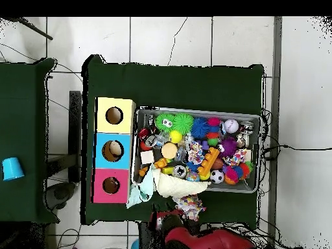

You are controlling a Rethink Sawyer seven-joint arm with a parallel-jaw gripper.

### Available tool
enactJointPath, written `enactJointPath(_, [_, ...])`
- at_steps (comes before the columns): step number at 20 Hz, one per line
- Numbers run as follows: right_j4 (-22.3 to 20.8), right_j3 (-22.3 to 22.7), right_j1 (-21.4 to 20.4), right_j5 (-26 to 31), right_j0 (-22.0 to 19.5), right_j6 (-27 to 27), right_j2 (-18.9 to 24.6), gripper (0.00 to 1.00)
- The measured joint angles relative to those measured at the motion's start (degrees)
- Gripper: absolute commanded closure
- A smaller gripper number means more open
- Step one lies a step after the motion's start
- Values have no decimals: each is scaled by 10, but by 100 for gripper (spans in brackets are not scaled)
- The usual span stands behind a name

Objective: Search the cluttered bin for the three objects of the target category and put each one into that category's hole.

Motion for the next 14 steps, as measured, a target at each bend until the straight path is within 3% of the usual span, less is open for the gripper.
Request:
enactJointPath(10, [-73,-39,-9,12,-19,0,15,0])
enactJointPath(14, [-80,-53,-10,16,-39,0,27,0])
